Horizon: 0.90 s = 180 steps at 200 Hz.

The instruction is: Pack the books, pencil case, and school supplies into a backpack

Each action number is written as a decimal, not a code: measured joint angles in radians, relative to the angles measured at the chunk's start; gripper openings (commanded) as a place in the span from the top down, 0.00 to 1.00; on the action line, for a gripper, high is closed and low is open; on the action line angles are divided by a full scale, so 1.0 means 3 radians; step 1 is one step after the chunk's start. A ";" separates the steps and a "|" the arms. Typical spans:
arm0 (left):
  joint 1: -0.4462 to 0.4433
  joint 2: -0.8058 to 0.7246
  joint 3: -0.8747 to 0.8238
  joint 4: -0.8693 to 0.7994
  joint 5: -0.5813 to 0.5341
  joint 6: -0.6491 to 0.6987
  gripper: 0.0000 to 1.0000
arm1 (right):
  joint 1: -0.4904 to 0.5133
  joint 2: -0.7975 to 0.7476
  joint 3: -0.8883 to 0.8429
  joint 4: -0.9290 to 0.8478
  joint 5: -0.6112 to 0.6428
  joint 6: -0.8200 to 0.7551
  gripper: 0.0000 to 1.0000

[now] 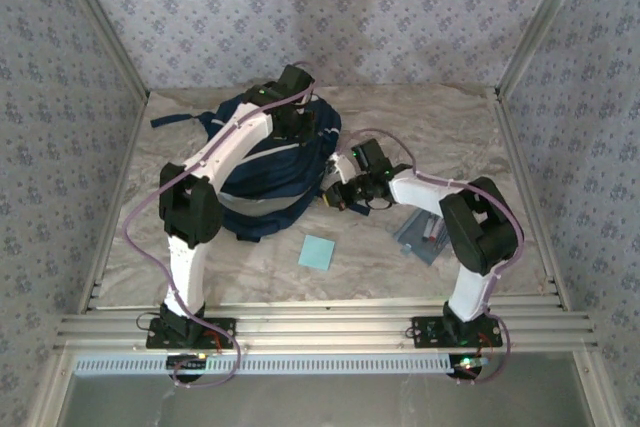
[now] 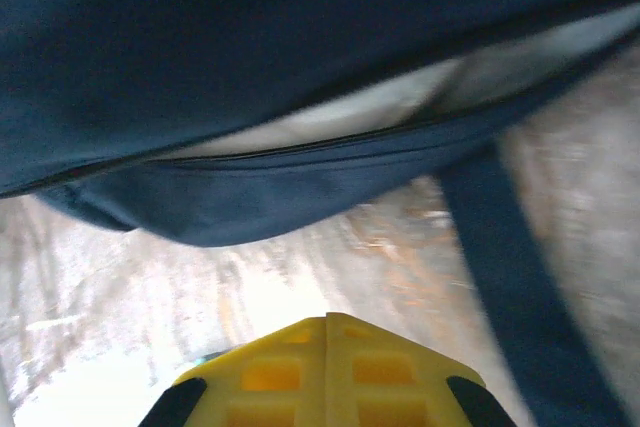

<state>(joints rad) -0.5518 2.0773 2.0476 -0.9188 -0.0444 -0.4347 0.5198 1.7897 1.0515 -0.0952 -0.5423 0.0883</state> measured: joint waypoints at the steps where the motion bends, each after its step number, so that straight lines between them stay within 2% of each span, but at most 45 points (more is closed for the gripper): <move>1: 0.0000 0.0000 0.0000 -0.0001 0.0000 0.0001 1.00 | -0.0010 0.0000 0.0000 0.0000 0.0008 0.0001 0.86; 26: 0.0000 -0.0011 0.0078 -0.0080 0.0003 0.0014 1.00 | -0.0181 0.0083 0.0013 0.0027 0.0079 0.0003 0.62; 44: 0.0000 -0.0013 0.0209 -0.0160 0.0018 0.0020 1.00 | -0.0281 0.0203 0.0055 0.0102 0.0072 0.0029 0.54; 104: 0.0000 -0.0018 0.0679 -0.0500 0.0102 0.0042 1.00 | -0.0319 0.0566 0.0245 0.0612 -0.0038 0.0118 0.50; 180: 0.0000 -0.0018 0.0916 -0.0687 0.0125 0.0078 1.00 | -0.0320 0.0595 0.0247 0.1109 -0.0175 0.0089 0.44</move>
<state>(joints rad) -0.5518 2.0720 2.3222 -1.1248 -0.0071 -0.4114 0.4236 1.9682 1.1255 0.2375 -0.5949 0.1150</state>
